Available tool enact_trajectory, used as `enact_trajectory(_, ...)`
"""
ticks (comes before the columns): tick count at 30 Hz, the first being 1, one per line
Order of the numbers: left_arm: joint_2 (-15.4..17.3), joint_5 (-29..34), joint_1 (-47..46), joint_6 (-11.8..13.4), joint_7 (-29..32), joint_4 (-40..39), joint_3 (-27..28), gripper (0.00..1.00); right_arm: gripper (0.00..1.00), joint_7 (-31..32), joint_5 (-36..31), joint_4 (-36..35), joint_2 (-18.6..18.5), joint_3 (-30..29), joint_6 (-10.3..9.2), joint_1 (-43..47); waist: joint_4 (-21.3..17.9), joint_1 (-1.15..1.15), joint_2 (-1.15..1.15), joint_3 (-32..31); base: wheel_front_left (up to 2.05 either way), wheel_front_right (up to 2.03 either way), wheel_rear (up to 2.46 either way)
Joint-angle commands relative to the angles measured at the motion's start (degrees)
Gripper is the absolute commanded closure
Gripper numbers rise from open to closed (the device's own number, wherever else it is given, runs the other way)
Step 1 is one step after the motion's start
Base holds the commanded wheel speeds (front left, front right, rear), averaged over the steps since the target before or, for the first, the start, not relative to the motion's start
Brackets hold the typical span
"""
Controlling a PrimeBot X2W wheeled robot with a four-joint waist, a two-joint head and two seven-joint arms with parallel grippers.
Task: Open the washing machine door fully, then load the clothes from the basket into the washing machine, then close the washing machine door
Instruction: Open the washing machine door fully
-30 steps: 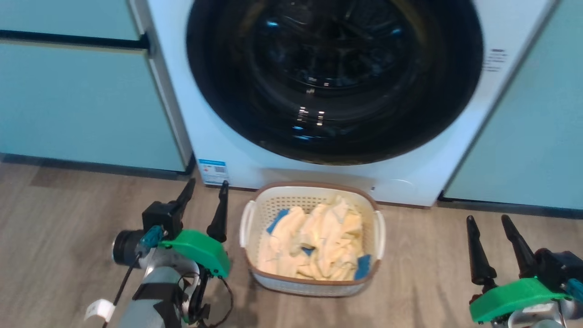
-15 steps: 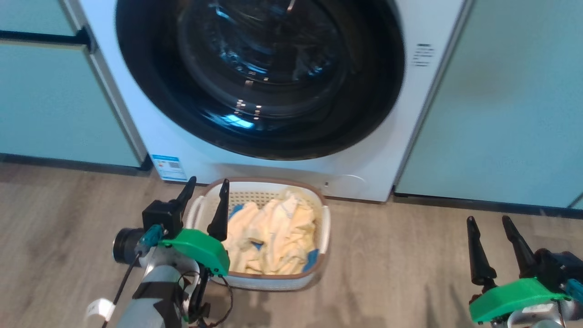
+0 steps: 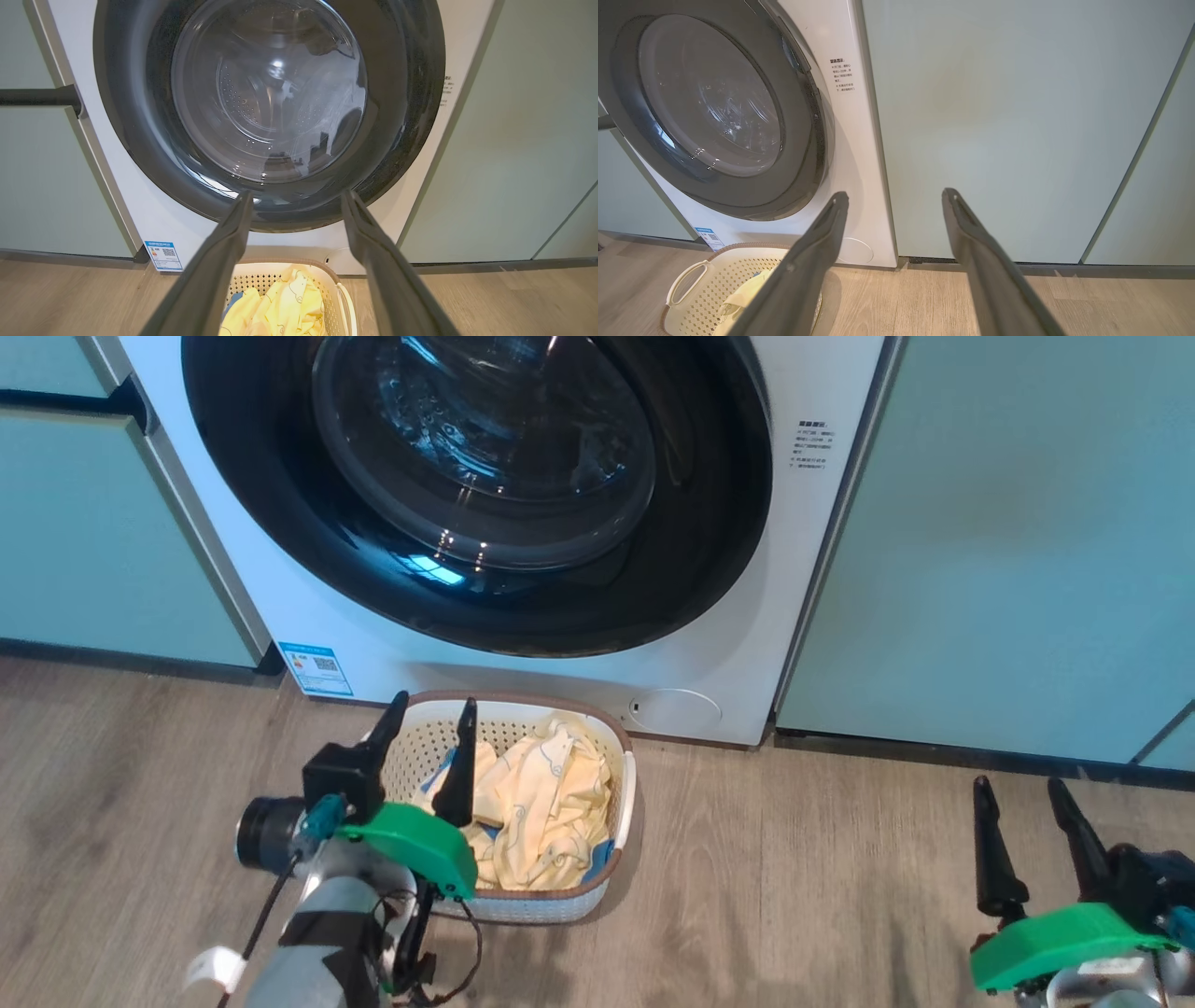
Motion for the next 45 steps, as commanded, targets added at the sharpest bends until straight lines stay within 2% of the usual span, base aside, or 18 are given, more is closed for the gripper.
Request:
enact_trajectory(1, 1.1, 1.3, -2.5, 0.8, -0.4, -2.1, 2.1, 0.0, 0.0, -0.6, 0.1, -2.2, -0.6, 1.3, 0.1, -3.0, -0.1, 0.0, 0.0, 0.0, 0.07, 0.07, -0.13)
enact_trajectory(15, 1.1, 1.4, -2.6, 1.4, -0.4, -2.3, 2.6, 0.0, 0.0, -0.6, -0.4, -3.8, -0.6, 1.6, 0.1, -3.4, 0.1, 0.0, 0.0, 0.0, 0.0, 0.0, -0.01)
enact_trajectory(16, 1.1, 1.3, -2.5, 1.4, -0.4, -2.3, 2.6, 0.0, 0.15, -0.6, -0.5, -3.9, -0.6, 1.8, 0.1, -3.6, 0.2, 0.0, 0.0, 0.0, 0.0, 0.0, 0.0)
enact_trajectory(18, 1.1, 1.1, -2.5, 1.4, -0.4, -2.3, 2.5, 0.0, 0.75, -0.6, -0.6, -3.9, -0.6, 2.3, 0.1, -3.9, 0.2, 0.0, 0.0, 0.1, 0.0, 0.0, 0.0)
enact_trajectory(19, 1.1, 0.9, -2.5, 1.4, -0.4, -2.3, 2.4, 0.0, 1.0, -0.6, -0.6, -3.9, -0.6, 2.7, 0.1, -4.4, 0.4, 0.0, 0.0, 0.2, 0.0, 0.0, 0.0)
enact_trajectory(23, 1.1, 0.4, -2.5, 1.4, -0.4, -2.3, 2.0, 0.0, 1.0, -0.6, 2.2, -4.1, -0.6, 1.9, 0.1, -6.1, 0.9, 0.0, 0.0, 1.0, 0.0, 0.0, 0.0)
enact_trajectory(26, 1.1, -0.2, -2.9, 1.3, -0.4, -2.4, 1.6, 0.0, 1.0, -0.6, 7.6, -3.4, -0.6, 0.1, 0.1, -8.1, 1.5, 0.0, 0.0, 2.2, 0.0, 0.0, 0.0)
enact_trajectory(31, 1.1, -0.6, -3.9, 1.6, -0.4, -3.0, 0.6, 0.0, 1.0, -0.6, 21.5, -0.7, -0.6, -2.5, 0.1, -13.3, 2.6, 0.0, 0.0, 4.5, 0.0, 0.0, 0.0)
enact_trajectory(34, 1.1, -1.0, -4.3, 1.8, -0.4, -3.3, 0.0, 0.0, 1.0, -0.6, 33.0, 2.3, -0.6, -3.3, 0.1, -17.0, 3.3, 0.0, 0.0, 5.8, 0.0, 0.0, 0.0)
enact_trajectory(39, 1.1, -1.8, -4.9, 2.2, -0.4, -3.6, -1.6, 0.0, 1.0, 0.1, 51.4, 7.2, -5.2, -0.2, 0.1, -23.1, 4.8, 0.0, 0.0, 7.8, 0.0, 0.0, 0.0)
enact_trajectory(45, 1.1, -3.1, -5.9, 2.9, -0.4, -4.0, -4.1, 0.0, 1.0, 5.5, 66.7, 9.0, -11.2, 2.2, 0.1, -29.3, 7.2, 0.0, 0.0, 10.4, 0.0, 0.0, 0.0)
